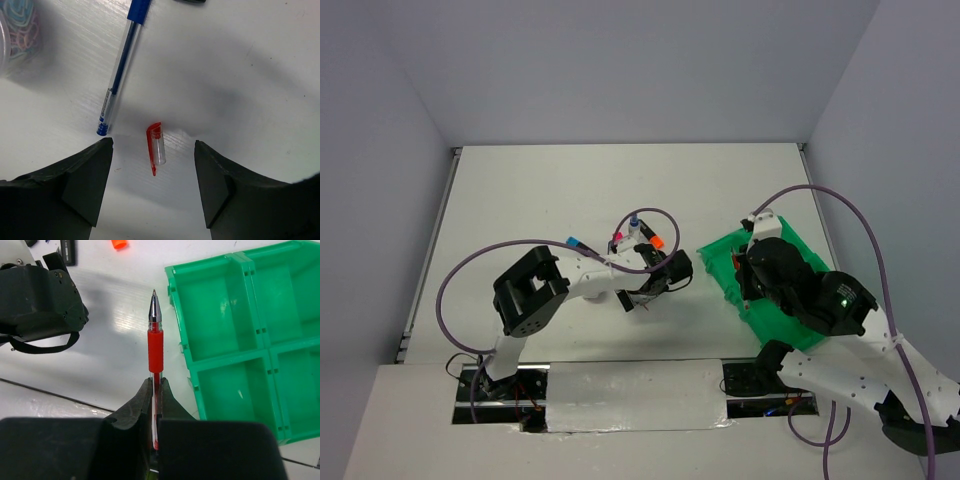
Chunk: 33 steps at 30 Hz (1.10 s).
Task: Sort the stationery into containers
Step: Pick up the pen cap from the center of the board.
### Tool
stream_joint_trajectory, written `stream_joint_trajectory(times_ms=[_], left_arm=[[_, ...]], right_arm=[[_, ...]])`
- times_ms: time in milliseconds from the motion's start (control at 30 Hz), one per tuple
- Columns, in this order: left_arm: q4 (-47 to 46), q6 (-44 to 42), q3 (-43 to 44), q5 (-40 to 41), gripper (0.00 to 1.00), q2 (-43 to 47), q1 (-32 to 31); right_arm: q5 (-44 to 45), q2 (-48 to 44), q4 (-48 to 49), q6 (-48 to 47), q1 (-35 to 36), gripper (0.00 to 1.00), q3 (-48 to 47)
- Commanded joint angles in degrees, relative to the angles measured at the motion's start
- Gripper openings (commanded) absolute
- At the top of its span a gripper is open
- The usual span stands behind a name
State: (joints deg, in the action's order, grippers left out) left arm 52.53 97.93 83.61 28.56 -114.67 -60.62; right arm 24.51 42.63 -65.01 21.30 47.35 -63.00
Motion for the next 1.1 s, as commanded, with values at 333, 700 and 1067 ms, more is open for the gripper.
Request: stream_joint_trajectory(times_ms=[333, 700, 1067], left_arm=[[-1.81, 1.56, -1.17, -2.36, 0.74, -1.26, 0.24], [-3.93, 1.12, -3.81, -4.56, 0.48, -1.96, 0.59], [-5.42, -4.58, -2.93, -7.55, 0.0, -5.38, 1.56]], right_arm=[[-1.13, 1.58, 2.79, -1.52, -0.33, 0.0, -0.28], [-2.63, 0.88, 3.58, -2.49, -0.16, 0.0, -0.1], [-4.12, -0.27, 4.28, -3.46, -0.24, 0.0, 0.07]])
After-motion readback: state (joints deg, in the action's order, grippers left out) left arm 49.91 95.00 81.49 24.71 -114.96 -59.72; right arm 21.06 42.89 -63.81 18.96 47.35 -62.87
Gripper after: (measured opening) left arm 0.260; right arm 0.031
